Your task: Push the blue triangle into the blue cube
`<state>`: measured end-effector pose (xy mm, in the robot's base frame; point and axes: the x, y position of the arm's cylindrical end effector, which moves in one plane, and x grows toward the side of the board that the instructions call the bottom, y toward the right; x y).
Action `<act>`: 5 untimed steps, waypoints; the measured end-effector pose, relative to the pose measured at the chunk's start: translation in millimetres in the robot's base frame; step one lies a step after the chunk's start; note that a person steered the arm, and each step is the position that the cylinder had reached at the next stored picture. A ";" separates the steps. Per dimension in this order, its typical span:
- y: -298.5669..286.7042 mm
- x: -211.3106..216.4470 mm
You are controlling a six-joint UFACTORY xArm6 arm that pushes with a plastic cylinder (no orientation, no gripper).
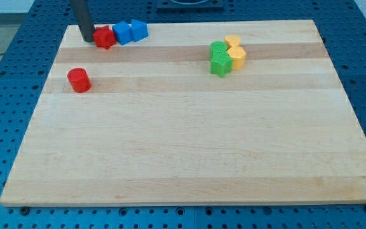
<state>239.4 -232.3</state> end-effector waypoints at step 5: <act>17.5 -47.2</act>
<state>192.2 -214.8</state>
